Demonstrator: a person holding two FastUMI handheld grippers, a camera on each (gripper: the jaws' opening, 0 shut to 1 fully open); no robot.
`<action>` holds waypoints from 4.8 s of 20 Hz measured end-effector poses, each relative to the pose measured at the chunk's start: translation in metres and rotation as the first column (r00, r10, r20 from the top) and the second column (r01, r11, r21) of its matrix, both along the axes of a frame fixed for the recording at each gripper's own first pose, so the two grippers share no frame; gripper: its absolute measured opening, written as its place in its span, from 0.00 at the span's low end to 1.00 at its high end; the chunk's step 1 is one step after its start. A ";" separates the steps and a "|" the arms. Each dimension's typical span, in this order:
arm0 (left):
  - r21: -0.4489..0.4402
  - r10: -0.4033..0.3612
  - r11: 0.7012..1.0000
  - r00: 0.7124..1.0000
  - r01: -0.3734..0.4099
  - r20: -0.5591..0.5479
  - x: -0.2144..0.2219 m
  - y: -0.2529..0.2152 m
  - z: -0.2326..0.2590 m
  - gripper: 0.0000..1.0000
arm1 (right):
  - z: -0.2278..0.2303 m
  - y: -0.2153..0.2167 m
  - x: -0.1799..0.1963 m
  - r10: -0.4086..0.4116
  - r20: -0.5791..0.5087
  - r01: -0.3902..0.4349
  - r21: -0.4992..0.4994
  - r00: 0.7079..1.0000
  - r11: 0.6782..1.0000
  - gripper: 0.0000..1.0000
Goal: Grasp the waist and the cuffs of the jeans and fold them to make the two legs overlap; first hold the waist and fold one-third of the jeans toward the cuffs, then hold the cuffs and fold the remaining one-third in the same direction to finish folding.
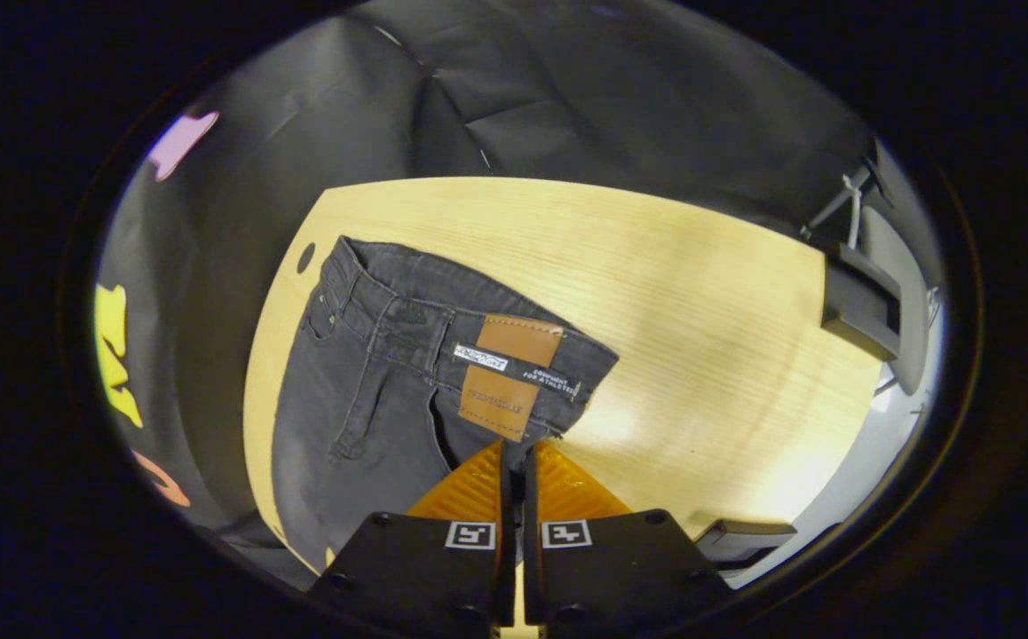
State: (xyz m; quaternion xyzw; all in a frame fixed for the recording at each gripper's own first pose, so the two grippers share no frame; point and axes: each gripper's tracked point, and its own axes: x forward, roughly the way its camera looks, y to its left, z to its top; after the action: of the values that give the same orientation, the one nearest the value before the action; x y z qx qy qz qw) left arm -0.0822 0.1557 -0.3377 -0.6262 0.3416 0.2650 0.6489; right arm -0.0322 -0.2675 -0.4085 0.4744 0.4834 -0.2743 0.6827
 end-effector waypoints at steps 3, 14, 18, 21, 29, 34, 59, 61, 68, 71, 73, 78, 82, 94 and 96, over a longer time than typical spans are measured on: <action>0.002 -0.034 0.999 0.999 0.034 0.015 -0.002 -0.001 0.009 0.06 | 0.006 -0.001 0.000 -0.025 0.044 0.023 0.046 0.999 0.999 0.01; 0.022 -0.170 0.985 0.979 0.169 0.111 0.048 0.001 0.097 0.03 | 0.099 -0.006 0.039 -0.017 0.249 -0.011 0.110 0.968 0.994 0.01; 0.018 -0.216 0.976 0.964 0.216 0.152 0.095 0.005 0.120 0.04 | 0.134 -0.004 0.090 0.056 0.306 -0.084 0.079 0.950 0.993 0.01; 0.032 -0.273 0.962 0.946 0.272 0.176 0.144 0.007 0.135 0.04 | 0.145 -0.001 0.135 0.114 0.319 -0.135 0.045 0.941 0.990 0.00; 0.082 -0.404 0.915 0.899 0.396 0.167 0.270 -0.005 0.108 0.04 | 0.108 0.004 0.230 0.256 0.261 -0.248 -0.061 0.931 0.967 0.00; 0.161 -0.530 0.844 0.840 0.511 0.115 0.318 -0.015 0.068 0.04 | 0.061 0.009 0.269 0.272 0.236 -0.261 -0.080 0.933 0.962 0.01; 0.507 -0.713 0.614 0.700 0.605 0.030 0.319 -0.035 0.137 0.63 | 0.125 0.046 0.270 0.446 0.321 -0.342 -0.330 0.836 0.880 0.77; 0.642 -0.780 0.495 0.625 0.586 0.031 0.301 -0.051 0.190 0.63 | 0.166 0.059 0.249 0.566 0.332 -0.392 -0.464 0.754 0.794 0.91; 0.838 -0.858 0.320 0.511 0.441 0.058 0.198 -0.112 0.305 0.94 | 0.272 0.105 0.137 0.721 0.380 -0.341 -0.690 0.580 0.639 0.99; 0.889 -0.851 0.284 0.522 0.359 0.060 0.160 -0.131 0.311 0.94 | 0.297 0.118 0.094 0.741 0.402 -0.263 -0.755 0.537 0.600 0.98; 0.911 -0.829 0.282 0.554 0.301 0.074 0.139 -0.137 0.312 0.94 | 0.302 0.119 0.072 0.747 0.384 -0.229 -0.788 0.543 0.572 0.98; 0.930 -0.765 0.311 0.632 0.194 0.124 0.120 -0.140 0.308 0.95 | 0.270 0.122 0.039 0.742 0.321 -0.256 -0.797 0.589 0.548 0.98; 0.956 -0.757 0.244 0.648 0.161 0.084 0.131 -0.135 0.316 0.95 | 0.235 0.091 0.058 0.703 0.316 -0.279 -0.756 0.637 0.593 0.98; 0.973 -0.756 0.077 0.649 0.217 -0.084 0.176 -0.199 0.306 0.95 | 0.009 -0.059 0.183 0.597 0.204 -0.385 -0.597 0.775 0.704 0.94; 0.969 -0.759 0.067 0.643 0.239 -0.106 0.180 -0.205 0.302 0.95 | -0.012 -0.060 0.195 0.580 0.230 -0.395 -0.537 0.781 0.745 0.99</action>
State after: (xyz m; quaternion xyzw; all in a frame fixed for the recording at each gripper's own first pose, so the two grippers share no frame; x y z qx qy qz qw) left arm 0.0981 -0.0492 -0.0358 0.0048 0.1630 0.0100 0.9866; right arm 0.1631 -0.3280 -0.4201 0.1959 0.3699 -0.0904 0.9037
